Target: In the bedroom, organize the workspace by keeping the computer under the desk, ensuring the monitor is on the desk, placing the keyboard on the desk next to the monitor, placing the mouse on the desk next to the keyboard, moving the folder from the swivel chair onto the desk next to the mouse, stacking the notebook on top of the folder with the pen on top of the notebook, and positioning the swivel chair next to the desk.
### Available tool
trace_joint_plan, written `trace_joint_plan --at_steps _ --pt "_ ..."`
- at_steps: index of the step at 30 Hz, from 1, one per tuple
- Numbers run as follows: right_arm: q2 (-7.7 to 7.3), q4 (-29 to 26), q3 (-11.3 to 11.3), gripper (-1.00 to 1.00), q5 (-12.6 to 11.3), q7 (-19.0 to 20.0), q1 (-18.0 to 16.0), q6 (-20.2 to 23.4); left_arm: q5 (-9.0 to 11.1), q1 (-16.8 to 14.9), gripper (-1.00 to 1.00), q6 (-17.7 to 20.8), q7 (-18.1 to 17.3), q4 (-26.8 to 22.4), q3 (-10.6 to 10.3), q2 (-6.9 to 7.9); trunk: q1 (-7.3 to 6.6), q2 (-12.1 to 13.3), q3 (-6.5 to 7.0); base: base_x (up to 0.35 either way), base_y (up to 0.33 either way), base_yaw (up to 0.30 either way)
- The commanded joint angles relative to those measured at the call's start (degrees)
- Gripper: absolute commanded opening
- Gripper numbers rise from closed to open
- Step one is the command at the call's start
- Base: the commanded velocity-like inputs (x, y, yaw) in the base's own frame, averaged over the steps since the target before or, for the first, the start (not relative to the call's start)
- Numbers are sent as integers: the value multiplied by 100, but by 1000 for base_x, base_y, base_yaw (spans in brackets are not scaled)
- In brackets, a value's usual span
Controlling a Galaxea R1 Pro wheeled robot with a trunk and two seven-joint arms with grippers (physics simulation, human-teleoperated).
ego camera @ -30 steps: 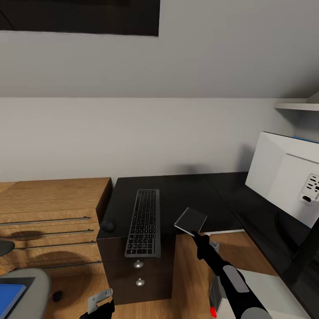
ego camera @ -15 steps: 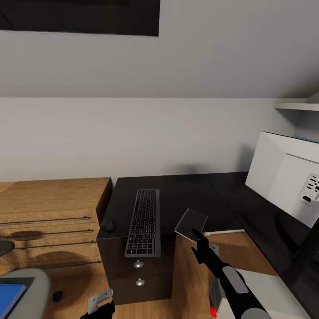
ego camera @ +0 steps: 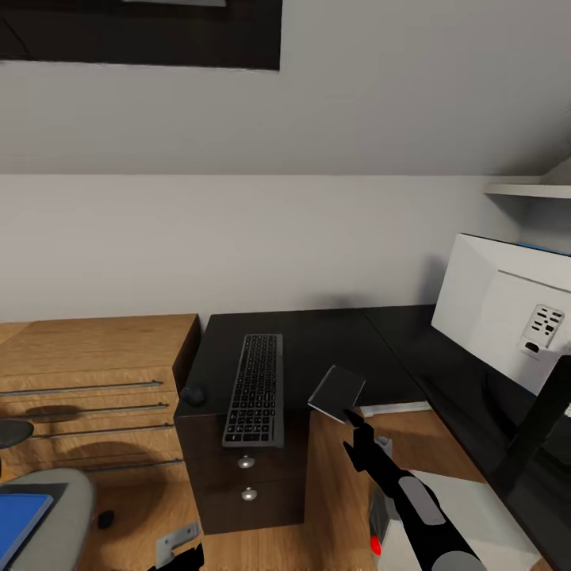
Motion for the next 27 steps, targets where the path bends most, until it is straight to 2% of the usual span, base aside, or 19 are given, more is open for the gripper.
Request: trace_joint_plan --at_steps 1,18,22,27 --pt "7 -4 -40 100 -25 6 -5 54 30 -4 100 16 53 -11 -37 10 -2 -4 -6 -130 -42 0" --pt "16 -33 -22 100 -5 17 -5 51 30 -2 100 16 52 105 -62 0 -2 -4 -6 -36 -11 0" --pt "22 -116 -11 100 25 16 -5 16 33 -4 100 22 52 134 -68 -1 -2 -4 -6 -194 -117 0" --pt "27 -369 -6 100 59 9 6 -244 37 -3 100 25 52 147 -69 -2 -2 -4 -6 -207 -180 0"
